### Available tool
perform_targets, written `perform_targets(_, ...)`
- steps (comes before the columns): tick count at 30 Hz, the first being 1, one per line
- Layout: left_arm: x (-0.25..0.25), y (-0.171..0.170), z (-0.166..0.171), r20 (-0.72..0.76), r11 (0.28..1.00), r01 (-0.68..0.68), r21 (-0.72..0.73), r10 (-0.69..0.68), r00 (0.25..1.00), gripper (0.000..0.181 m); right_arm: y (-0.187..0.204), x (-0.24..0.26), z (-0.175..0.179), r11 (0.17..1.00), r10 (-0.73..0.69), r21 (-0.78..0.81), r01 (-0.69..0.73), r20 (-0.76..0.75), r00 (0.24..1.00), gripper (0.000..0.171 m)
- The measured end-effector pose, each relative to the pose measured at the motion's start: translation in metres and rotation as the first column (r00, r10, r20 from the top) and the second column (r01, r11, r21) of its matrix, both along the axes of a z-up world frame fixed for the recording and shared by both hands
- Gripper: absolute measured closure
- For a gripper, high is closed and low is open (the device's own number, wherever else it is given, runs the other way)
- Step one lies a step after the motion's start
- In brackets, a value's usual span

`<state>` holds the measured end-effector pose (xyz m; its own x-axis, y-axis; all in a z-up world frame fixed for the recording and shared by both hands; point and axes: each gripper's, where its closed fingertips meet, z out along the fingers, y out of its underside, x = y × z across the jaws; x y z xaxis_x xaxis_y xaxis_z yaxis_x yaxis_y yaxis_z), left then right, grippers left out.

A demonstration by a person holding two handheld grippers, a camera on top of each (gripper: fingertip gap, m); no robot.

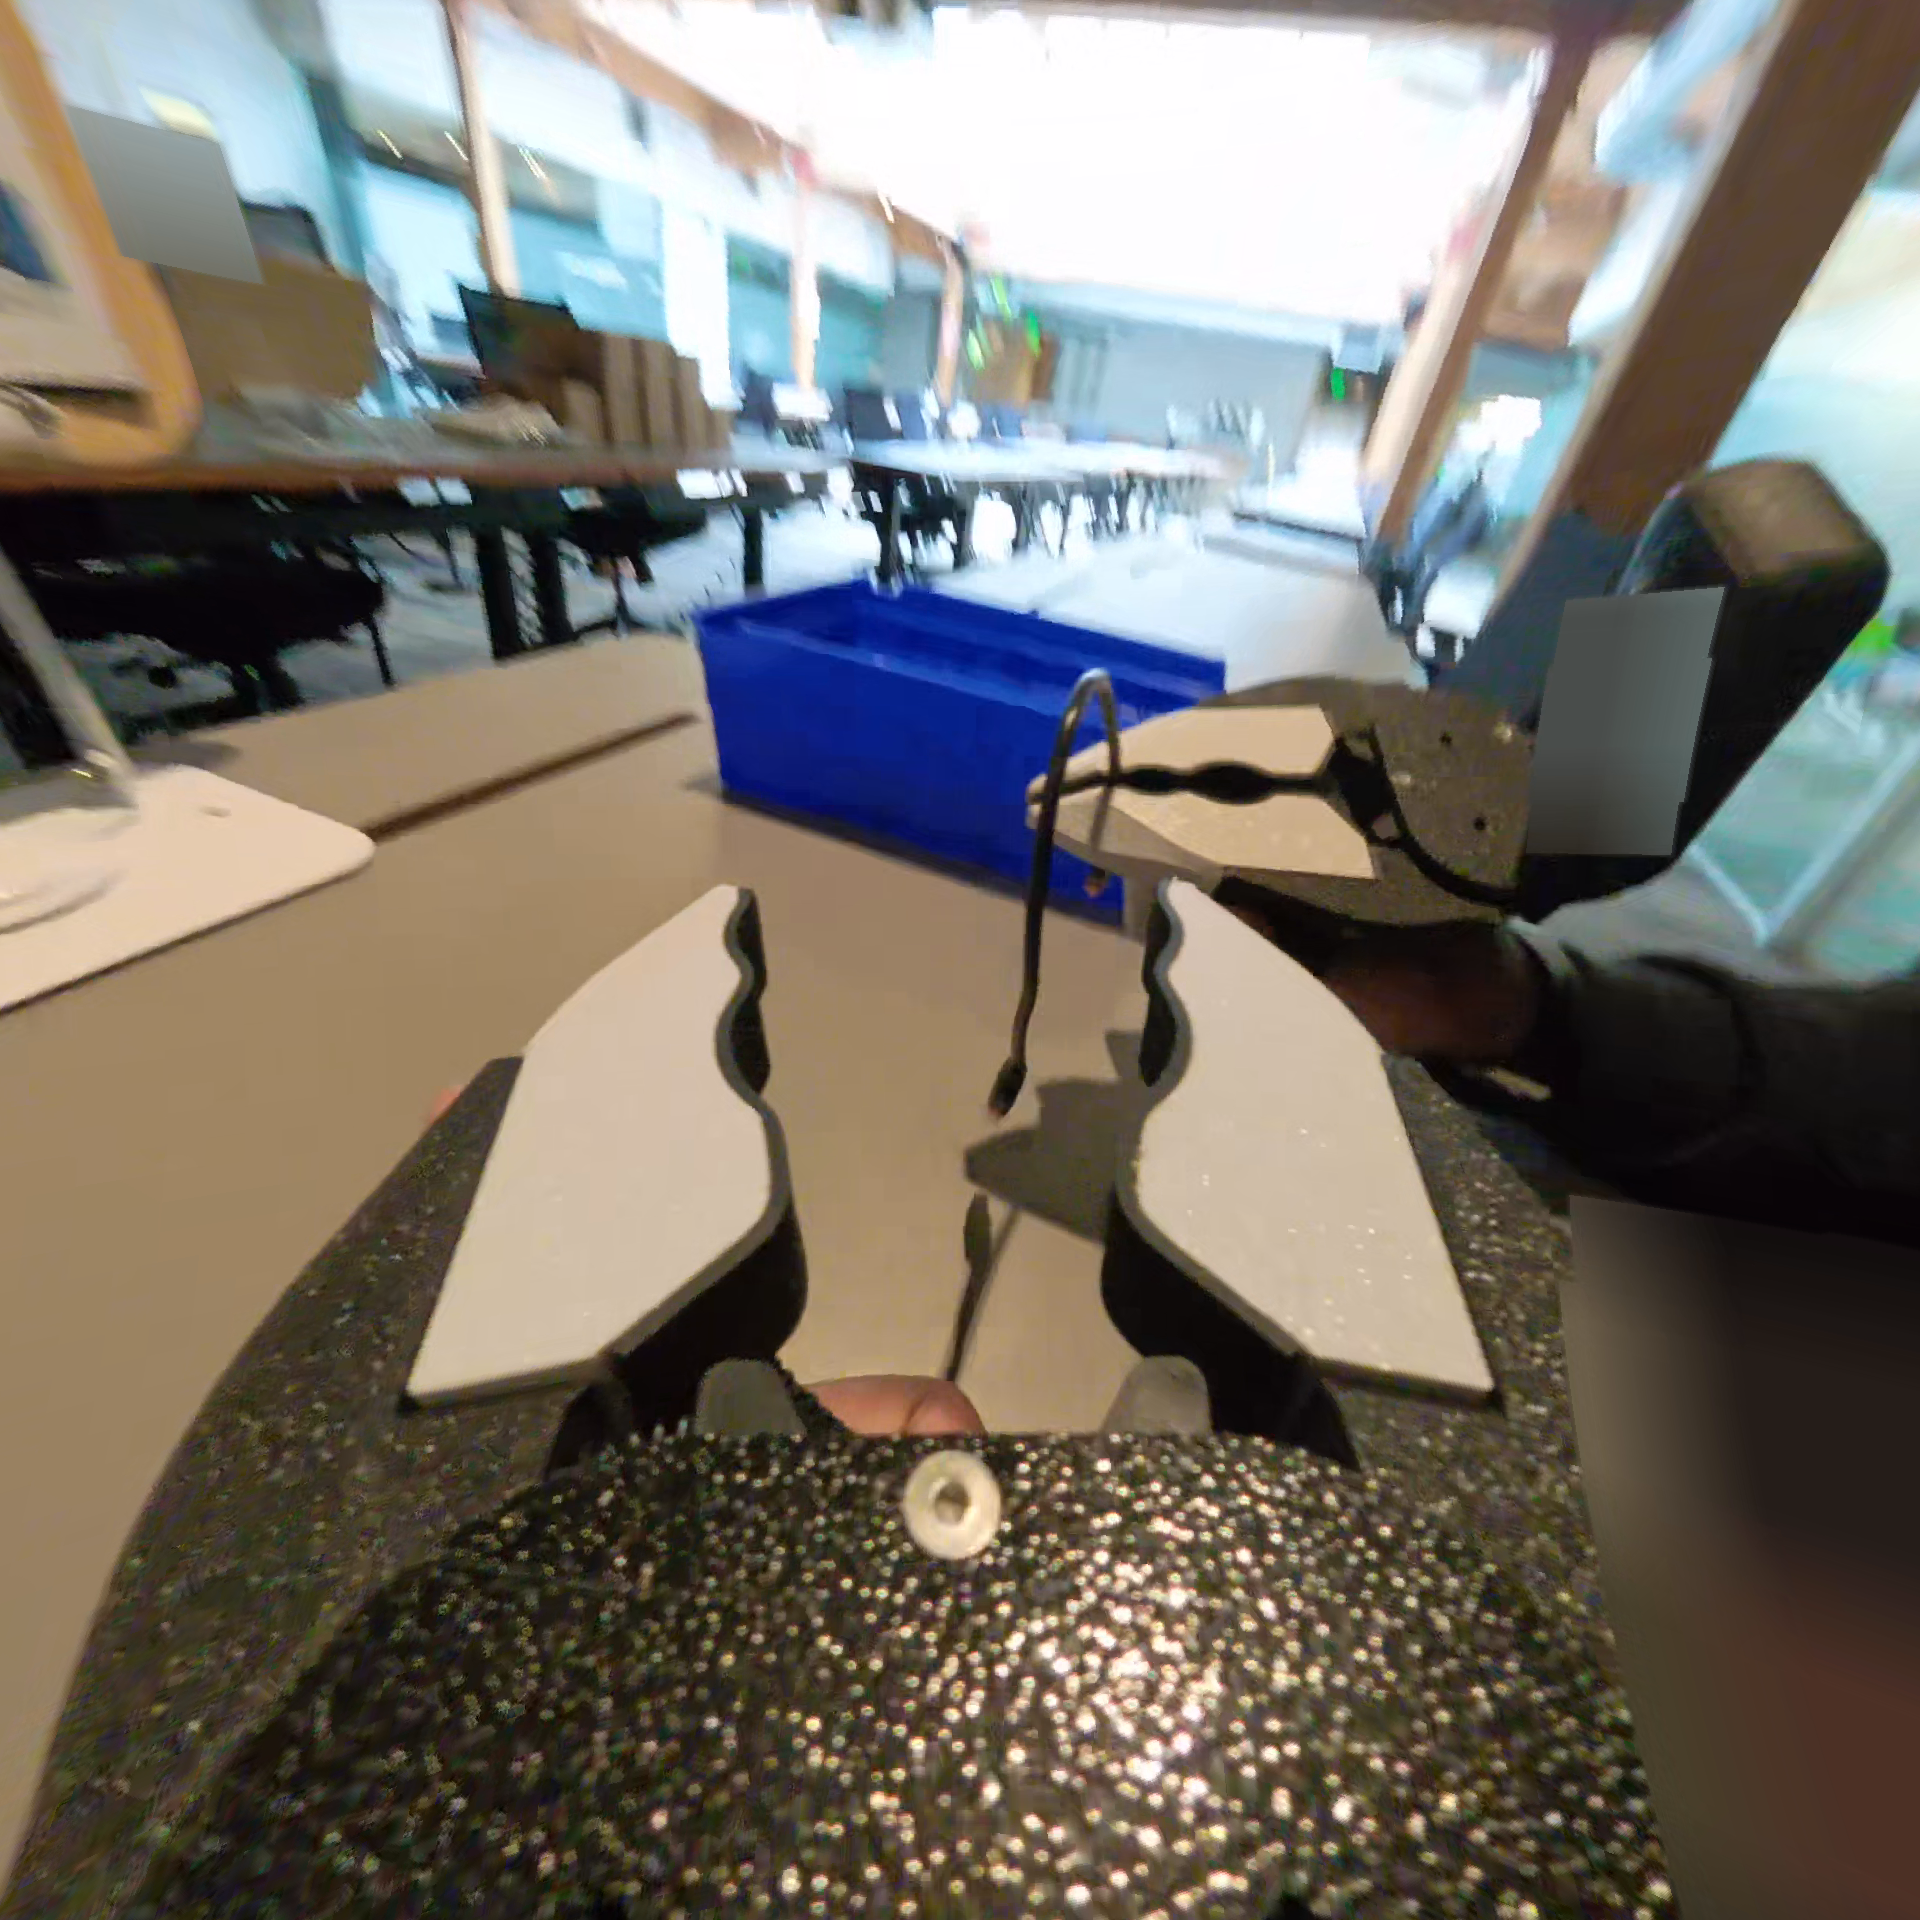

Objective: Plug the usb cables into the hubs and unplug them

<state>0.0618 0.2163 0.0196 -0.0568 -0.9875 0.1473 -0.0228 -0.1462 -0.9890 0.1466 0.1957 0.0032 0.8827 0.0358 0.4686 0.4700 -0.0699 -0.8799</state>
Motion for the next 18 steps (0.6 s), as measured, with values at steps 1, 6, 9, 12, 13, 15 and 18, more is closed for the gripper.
perform_targets(1, -0.004, 0.008, 0.006, 0.044, 0.999, -0.026, -0.024, 0.027, 0.999, 0.113, 0.000, 0.007, 0.012, 1.000, -0.014, 0.020, 0.014, -0.020, 1.000, 0.171)
perform_targets(6, -0.011, 0.042, -0.017, -0.021, 0.986, -0.157, -0.062, 0.156, 0.988, 0.120, -0.018, 0.092, 0.097, 0.961, -0.204, 0.168, 0.218, -0.092, 0.975, 0.170)
perform_targets(9, -0.007, 0.051, -0.038, -0.094, 0.978, -0.204, -0.041, 0.200, 0.975, 0.121, -0.044, 0.170, 0.131, 0.887, -0.385, 0.222, 0.405, -0.130, 0.914, 0.170)
perform_targets(12, -0.003, 0.052, -0.051, -0.140, 0.975, -0.223, -0.008, 0.220, 0.965, 0.122, -0.059, 0.236, 0.116, 0.826, -0.538, 0.127, 0.549, -0.112, 0.836, 0.170)
perform_targets(13, -0.002, 0.052, -0.054, -0.153, 0.974, -0.227, 0.007, 0.225, 0.962, 0.122, -0.060, 0.254, 0.103, 0.807, -0.578, 0.081, 0.585, -0.095, 0.811, 0.170)
perform_targets(15, -0.001, 0.052, -0.059, -0.171, 0.970, -0.238, 0.041, 0.241, 0.955, 0.123, -0.062, 0.281, 0.075, 0.773, -0.633, 0.001, 0.635, -0.070, 0.771, 0.169)
perform_targets(18, -0.002, 0.053, -0.060, -0.171, 0.965, -0.252, 0.067, 0.260, 0.950, 0.124, -0.061, 0.305, 0.037, 0.732, -0.681, -0.085, 0.676, -0.056, 0.730, 0.169)
